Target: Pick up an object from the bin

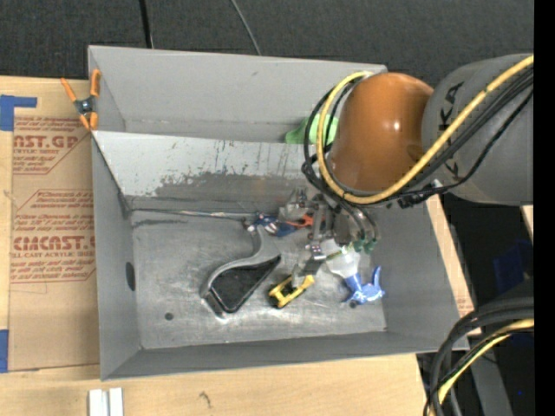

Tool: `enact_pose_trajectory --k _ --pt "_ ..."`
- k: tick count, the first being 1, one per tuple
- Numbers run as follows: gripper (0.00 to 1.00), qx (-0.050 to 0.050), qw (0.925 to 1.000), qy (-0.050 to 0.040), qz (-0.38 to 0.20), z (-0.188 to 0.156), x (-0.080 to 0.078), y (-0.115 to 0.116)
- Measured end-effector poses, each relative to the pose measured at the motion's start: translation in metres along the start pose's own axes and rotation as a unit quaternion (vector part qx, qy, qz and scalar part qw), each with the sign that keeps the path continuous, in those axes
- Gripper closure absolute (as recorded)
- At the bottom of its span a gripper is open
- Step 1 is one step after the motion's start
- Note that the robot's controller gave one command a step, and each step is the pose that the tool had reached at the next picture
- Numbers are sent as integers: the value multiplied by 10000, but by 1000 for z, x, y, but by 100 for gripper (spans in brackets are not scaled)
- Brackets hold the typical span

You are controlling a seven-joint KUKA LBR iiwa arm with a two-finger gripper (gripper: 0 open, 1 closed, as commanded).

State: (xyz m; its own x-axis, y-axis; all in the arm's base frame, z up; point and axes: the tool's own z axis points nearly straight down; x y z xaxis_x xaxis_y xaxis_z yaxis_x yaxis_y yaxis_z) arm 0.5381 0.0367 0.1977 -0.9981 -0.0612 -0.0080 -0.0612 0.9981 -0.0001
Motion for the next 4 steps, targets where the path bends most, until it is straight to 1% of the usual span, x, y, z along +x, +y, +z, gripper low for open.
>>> enact_pose_trajectory --k 1,2,3,4 --pt "0 6 10000 1 -61 23 5 2" --pt "0 -6 9998 105 -162 32 2 14" --pt "100 29 9878 -37 -1557 107 -23 25" --pt "100 27 9878 -44 -1556 107 -23 25"
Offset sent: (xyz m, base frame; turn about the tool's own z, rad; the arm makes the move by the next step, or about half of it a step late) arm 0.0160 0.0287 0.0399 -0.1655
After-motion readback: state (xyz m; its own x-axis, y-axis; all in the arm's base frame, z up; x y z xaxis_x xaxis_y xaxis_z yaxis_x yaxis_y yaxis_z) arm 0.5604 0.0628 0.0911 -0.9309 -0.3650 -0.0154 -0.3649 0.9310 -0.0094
